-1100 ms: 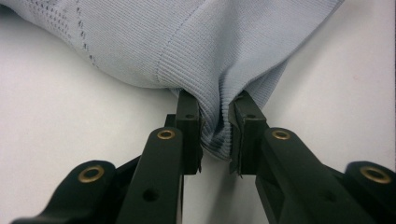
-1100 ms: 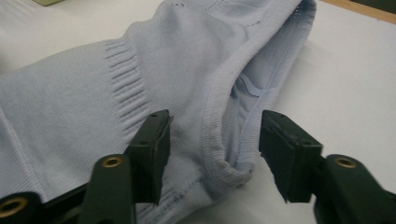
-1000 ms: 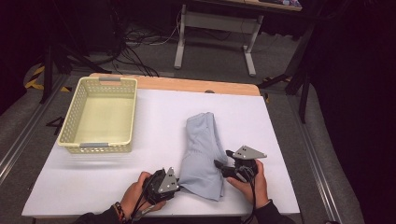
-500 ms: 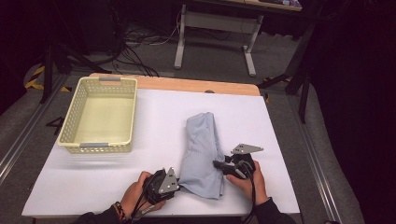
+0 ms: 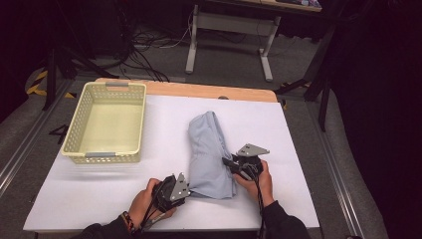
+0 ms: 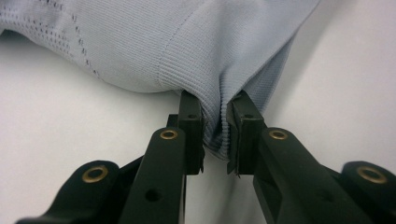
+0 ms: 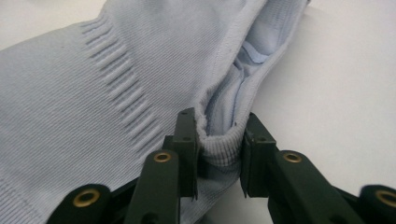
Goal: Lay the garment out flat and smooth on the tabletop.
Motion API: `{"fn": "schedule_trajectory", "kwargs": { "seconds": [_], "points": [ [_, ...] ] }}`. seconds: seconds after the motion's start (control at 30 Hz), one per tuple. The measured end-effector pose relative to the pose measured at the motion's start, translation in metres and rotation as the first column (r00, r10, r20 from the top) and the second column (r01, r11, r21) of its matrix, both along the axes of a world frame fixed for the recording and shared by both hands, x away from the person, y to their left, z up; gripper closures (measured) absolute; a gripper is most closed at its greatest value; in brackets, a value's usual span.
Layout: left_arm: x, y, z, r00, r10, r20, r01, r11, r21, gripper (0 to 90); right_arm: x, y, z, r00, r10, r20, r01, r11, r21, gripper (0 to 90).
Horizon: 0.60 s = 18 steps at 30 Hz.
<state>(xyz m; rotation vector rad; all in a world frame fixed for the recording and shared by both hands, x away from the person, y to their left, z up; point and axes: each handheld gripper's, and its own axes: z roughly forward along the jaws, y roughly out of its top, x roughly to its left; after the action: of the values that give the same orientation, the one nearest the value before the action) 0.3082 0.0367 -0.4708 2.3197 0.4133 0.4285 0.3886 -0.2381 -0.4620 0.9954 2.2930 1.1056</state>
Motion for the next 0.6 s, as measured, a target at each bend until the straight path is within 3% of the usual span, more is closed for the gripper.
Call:
{"fn": "schedule_trajectory", "kwargs": {
  "seconds": [0.1, 0.2, 0.37, 0.5, 0.6],
  "points": [
    [-0.001, 0.0, 0.0, 1.0, 0.0, 0.0, 0.0, 1.0, -0.007, 78.0, -0.003, 0.0, 0.003, 0.9995, -0.017, 0.027, 0.017, 0.9997, -0.017, 61.5],
    [-0.004, -0.001, 0.0, 1.0, 0.0, 0.008, 0.0, 1.0, 0.008, 78.0, -0.006, -0.007, 0.008, 0.9976, -0.046, 0.052, 0.046, 0.9989, -0.008, 62.4],
    [-0.008, -0.001, 0.001, 0.9998, -0.019, 0.0, 0.019, 0.9998, 0.012, 77.5, -0.016, -0.02, 0.016, 0.9953, -0.045, 0.086, 0.046, 0.9988, -0.014, 81.0],
    [-0.014, -0.002, 0.003, 0.9992, -0.038, 0.011, 0.038, 0.9986, 0.036, 75.5, -0.023, -0.015, 0.021, 0.9917, -0.021, 0.127, 0.031, 0.9968, -0.074, 83.5],
    [-0.02, 0.002, 0.006, 0.9985, -0.054, 0.004, 0.054, 0.9973, 0.05, 71.3, -0.024, -0.013, 0.021, 0.9907, -0.016, 0.135, 0.029, 0.9954, -0.091, 83.9]
  ]
}}
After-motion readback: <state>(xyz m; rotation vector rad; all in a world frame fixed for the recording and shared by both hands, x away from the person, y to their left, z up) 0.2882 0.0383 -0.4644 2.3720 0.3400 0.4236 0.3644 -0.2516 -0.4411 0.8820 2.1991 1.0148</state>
